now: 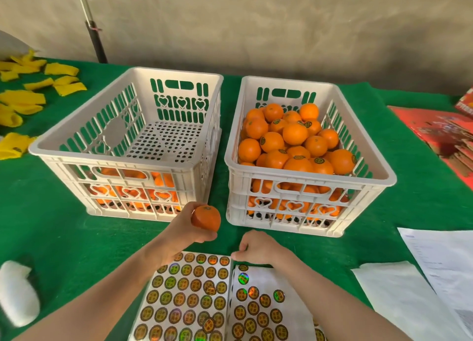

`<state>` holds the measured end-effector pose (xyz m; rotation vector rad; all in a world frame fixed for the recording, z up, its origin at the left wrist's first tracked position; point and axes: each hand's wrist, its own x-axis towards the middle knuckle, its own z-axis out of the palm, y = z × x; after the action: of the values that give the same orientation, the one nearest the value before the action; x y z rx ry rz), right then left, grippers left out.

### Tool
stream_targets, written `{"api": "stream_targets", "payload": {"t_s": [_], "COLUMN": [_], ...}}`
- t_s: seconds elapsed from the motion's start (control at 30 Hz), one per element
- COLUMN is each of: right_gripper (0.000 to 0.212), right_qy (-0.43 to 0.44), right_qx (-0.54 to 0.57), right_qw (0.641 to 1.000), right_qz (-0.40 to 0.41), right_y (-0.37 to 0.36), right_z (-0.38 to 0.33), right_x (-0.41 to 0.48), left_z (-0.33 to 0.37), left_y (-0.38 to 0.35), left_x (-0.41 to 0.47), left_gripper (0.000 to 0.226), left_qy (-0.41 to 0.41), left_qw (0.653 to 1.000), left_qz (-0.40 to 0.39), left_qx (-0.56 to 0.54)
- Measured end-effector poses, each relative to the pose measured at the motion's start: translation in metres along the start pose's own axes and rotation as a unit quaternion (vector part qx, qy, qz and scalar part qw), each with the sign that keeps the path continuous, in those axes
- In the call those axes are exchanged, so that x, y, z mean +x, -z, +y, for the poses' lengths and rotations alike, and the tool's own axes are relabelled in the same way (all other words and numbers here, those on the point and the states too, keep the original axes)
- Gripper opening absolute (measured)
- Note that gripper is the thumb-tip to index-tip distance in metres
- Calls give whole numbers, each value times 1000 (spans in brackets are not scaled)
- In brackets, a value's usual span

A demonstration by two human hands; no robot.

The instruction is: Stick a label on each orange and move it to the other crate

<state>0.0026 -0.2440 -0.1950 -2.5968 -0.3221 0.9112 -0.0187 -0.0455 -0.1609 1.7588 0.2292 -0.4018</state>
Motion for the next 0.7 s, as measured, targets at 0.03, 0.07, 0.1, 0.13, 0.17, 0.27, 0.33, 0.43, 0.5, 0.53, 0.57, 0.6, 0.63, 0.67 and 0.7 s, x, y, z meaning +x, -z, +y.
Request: {"api": "stream_targets", "payload": {"t_s": [0.03,0.07,0.1,0.13,0.17,0.27,0.33,0.43,0.5,0.53,0.57,0.6,0.63,0.67,0.7], "right_gripper": [38,42,47,47,46,36,28,19,23,26,30,32,33,34,35], "right_qy": [-9,-19,-24,-24,-19,2,12,19,23,28,33,37,38,38,39], "right_qx": [-30,-59,-80,-87,-82,-28,1,57,110,140,166,185,198,209,220], "right_qw": [999,997,995,995,995,999,1000,997,992,987,983,979,976,973,970], "right_qz": [-20,-37,-49,-54,-50,-22,2,41,60,69,76,82,86,92,99], "right_y": [4,6,6,4,2,-4,-5,-3,1,3,4,5,6,6,6], "right_z": [8,16,23,28,31,35,37,45,50,53,55,57,58,59,60], "right_x": [-4,-9,-14,-17,-20,-25,-27,-30,-33,-35,-37,-39,-41,-43,-44], "left_z": [0,1,1,1,2,1,0,-1,-4,-5,-7,-10,-12,-14,-15], "left_y": [-1,-4,-7,-11,-15,-25,-30,-35,-38,-40,-42,-44,-47,-51,-56], "left_x": [0,1,1,2,3,5,6,4,1,0,-1,-1,-1,-1,-1], "left_gripper": [70,69,67,66,65,65,61,45,49,55,59,63,68,70,70], "left_qy": [3,6,10,12,13,16,26,44,57,72,89,107,127,144,157], "left_qw": [1000,1000,1000,999,999,997,995,990,982,975,966,956,945,936,930], "left_qz": [-7,-15,-23,-30,-36,-57,-70,-97,-134,-156,-177,-193,-203,-206,-203], "left_qx": [-4,-10,-16,-23,-31,-45,-63,-94,-120,-140,-166,-195,-223,-247,-265]}}
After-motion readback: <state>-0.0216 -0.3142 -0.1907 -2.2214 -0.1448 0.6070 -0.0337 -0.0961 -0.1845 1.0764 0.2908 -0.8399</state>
